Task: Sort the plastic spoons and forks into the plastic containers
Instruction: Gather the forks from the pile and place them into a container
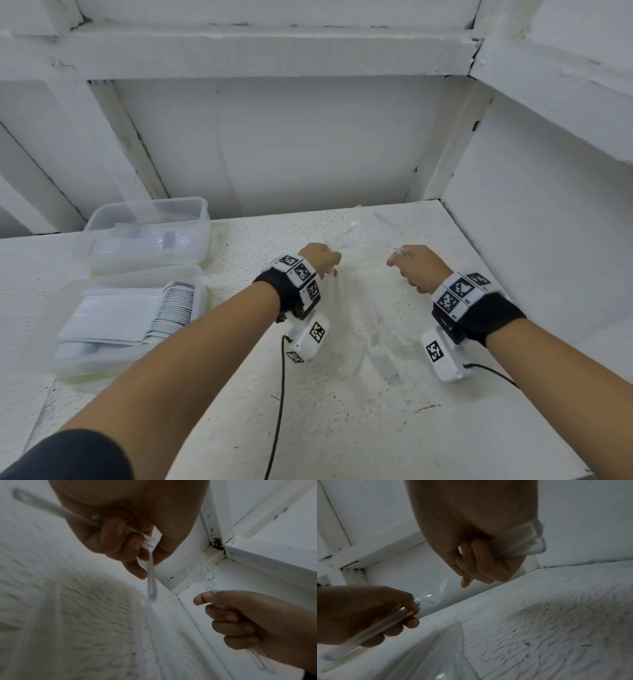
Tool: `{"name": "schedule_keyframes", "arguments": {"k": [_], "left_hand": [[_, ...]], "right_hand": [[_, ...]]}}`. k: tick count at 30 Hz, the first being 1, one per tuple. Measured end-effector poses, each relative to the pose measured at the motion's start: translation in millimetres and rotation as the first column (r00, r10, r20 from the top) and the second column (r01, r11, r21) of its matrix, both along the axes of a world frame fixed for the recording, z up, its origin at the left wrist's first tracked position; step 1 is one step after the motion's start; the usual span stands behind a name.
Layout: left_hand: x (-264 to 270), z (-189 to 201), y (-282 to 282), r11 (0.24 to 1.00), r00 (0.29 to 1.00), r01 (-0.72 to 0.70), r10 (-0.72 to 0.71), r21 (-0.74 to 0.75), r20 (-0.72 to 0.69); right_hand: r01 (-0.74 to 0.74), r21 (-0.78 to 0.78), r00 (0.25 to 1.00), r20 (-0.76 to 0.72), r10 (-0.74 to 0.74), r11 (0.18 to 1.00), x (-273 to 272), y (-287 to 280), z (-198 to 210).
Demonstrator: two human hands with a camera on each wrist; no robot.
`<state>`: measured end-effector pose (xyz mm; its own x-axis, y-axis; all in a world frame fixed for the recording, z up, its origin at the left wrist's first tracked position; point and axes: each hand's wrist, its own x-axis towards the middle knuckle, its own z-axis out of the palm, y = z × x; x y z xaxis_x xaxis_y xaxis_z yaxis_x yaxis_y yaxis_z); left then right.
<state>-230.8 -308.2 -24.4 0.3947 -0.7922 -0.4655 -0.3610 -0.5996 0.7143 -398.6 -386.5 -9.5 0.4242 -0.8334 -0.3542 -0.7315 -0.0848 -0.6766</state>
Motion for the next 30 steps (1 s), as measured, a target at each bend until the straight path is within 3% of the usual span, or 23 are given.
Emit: {"name": "schedule_keyframes", "arguments": {"k": [4,7,8,10,12,14,15,21,23,26,30], "left_hand": [[13.2,7.8,31.7,0.999,1.0,-0.015,0.015,-0.033,-0.017],[24.5,9.3,57.1,0.999,0.999,-0.026,0.026,-0.047,0.018],[28.1,10.5,64.7,0.998,0.999,-0.035,0.036,-0.047,0.024],[34.7,13.3,78.5,0.997,0.998,-0.06,0.061,-0.047,0.015],[39.2,15.2,89.5,0.994,0.996,-0.092,0.091,-0.053,-0.011],[41.9,17.4,97.9,0.993,0.994,-0.106,0.105,-0.058,-0.026],[42.9,18.7,101.1,0.993,0.994,-0.107,0.105,-0.058,-0.032],[44.6,21.6,113.8,0.994,0.992,-0.091,0.086,-0.06,-0.089],[43.2,20.7,118.0,0.991,0.988,-0.107,0.097,-0.083,-0.12],[41.7,18.7,126.3,0.973,0.958,-0.187,0.151,-0.134,-0.245],[41.2,21.1,141.7,0.961,0.92,-0.239,0.178,-0.14,-0.35]], "right_hand": [[-0.181,-0.099,0.983,-0.064,0.175,0.979,7.9,8.6,-0.4],[-0.464,-0.216,0.884,-0.181,0.432,0.859,8.9,17.3,1.7],[-0.575,-0.225,0.814,-0.254,0.522,0.787,8.9,21.6,3.4],[-0.792,-0.195,0.593,-0.47,0.654,0.578,9.7,30.4,2.0],[-0.915,-0.11,0.364,-0.643,0.674,0.389,10.6,40.4,-3.4],[-0.956,-0.038,0.229,-0.713,0.662,0.29,10.8,50.3,-9.4],[-0.963,-0.023,0.201,-0.727,0.656,0.269,10.9,54.1,-11.6],[-0.981,-0.042,0.156,-0.75,0.643,0.189,15.7,60.3,-13.9],[-0.98,-0.089,0.185,-0.728,0.661,0.177,16.1,64.2,-13.7],[-0.929,-0.292,0.364,-0.62,0.695,0.225,14.3,66.8,-10.0],[-0.728,-0.592,0.601,-0.309,0.737,0.346,16.4,69.8,2.7]]}}
